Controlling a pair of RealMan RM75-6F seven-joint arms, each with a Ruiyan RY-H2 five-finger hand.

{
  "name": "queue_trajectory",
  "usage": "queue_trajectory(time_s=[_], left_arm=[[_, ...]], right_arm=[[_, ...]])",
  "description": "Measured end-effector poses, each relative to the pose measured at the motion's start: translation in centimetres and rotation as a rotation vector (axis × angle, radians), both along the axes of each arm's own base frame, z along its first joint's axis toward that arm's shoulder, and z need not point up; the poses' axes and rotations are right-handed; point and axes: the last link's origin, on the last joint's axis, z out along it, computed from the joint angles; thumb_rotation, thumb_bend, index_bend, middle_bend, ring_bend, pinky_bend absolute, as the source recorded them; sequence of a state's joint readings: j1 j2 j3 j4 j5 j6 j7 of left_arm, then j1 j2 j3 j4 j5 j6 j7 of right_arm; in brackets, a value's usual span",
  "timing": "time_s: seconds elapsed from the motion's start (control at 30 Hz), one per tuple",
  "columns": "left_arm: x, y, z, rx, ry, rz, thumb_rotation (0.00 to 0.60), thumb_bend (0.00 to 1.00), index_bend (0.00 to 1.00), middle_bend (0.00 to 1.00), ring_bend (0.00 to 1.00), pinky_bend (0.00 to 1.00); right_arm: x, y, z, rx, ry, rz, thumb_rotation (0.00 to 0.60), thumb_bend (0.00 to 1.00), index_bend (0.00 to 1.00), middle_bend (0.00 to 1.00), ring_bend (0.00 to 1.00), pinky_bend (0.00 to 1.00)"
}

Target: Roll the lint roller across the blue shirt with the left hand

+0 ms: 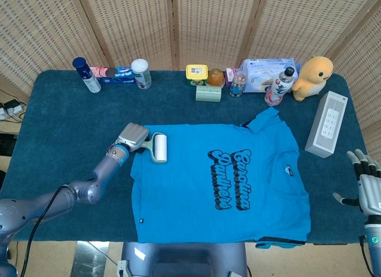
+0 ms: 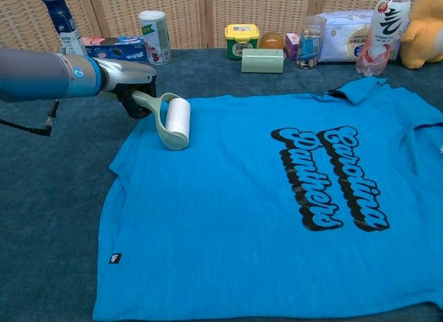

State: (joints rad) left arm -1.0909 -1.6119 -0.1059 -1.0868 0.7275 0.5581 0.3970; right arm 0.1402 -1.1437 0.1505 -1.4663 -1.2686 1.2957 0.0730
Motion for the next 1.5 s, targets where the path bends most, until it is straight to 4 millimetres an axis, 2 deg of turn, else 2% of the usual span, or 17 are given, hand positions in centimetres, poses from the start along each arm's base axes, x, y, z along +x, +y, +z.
queue_trajectory(time_s=[0.37, 0.9, 1.5], left_arm=[[1.7, -0.1, -1.3, -0.016, -0.001, -0.018, 0.6, 0.8, 1.0, 0.92, 0.92, 1.0], [5.4, 0.3, -3.5, -0.034, -0.01, -0.029, 0.6, 0.8, 1.0, 0.92, 0.92, 1.0], [8.3, 0.4, -5.2, -0.057, -0.022, -0.043, 0.6, 0.8, 1.0, 0.92, 0.92, 1.0]], right_arm=[[0.0, 0.0, 0.2, -0.005, -0.004, -0.002, 0.6, 0.0, 0.02, 0.0, 0.0, 0.0], [-0.3, -0.1, 0.6, -0.011, -0.014, -0.012, 0.6, 0.0, 0.02, 0.0, 0.0, 0.0], [-0.5, -0.2, 0.8, -0.018, -0.018, -0.019, 0.6, 0.0, 0.03, 0.0, 0.0, 0.0]])
